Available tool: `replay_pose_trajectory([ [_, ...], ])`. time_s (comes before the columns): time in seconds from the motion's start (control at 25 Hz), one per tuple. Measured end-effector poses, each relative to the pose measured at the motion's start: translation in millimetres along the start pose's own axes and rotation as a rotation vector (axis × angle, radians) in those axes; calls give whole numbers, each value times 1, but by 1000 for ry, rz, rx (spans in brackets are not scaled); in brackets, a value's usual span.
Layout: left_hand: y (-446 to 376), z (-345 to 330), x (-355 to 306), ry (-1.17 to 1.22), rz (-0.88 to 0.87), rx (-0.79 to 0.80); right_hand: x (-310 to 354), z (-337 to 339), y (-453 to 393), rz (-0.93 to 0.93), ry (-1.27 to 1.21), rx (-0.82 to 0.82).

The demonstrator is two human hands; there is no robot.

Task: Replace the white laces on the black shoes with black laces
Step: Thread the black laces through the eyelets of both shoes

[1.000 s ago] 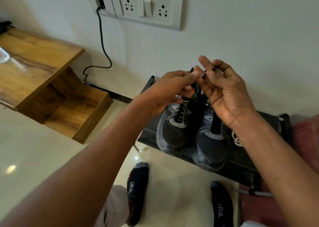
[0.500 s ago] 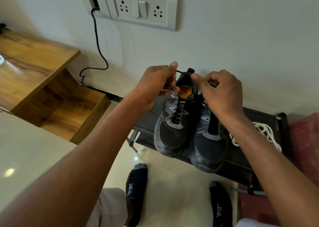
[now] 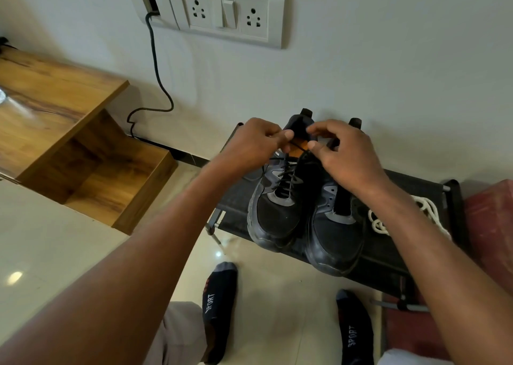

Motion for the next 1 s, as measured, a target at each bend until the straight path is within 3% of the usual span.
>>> replay_pose_trajectory([
  [0.12, -2, -3, -4, 104, -33, 12, 10, -9, -2, -24, -306, 183],
  [0.32, -7, 0, 5, 180, 60, -100, 2, -7, -7, -150, -93, -94],
  [0.52, -11, -1, 7, 246, 45, -75, 14, -17, -5, -24, -143, 116],
  [0.72, -9, 2, 5, 294, -3, -117, 13, -23, -10, -41, -110, 14],
  [0.8, -10, -1, 6, 238, -11, -97, 12, -25, -11, -31, -19, -15],
  [1.0, -13, -9, 17, -244, -116, -14, 8, -31, -14, -138, 85, -67],
])
Point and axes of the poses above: each hand's wrist, its own y-axis away from the middle knuckle, its own z-axis out of the back of the hand, x = y × z, the point moved 1 cm from there along -y, towards the middle knuckle, and after that the axes turned 13 degrees about -z, right-handed, at the moved point
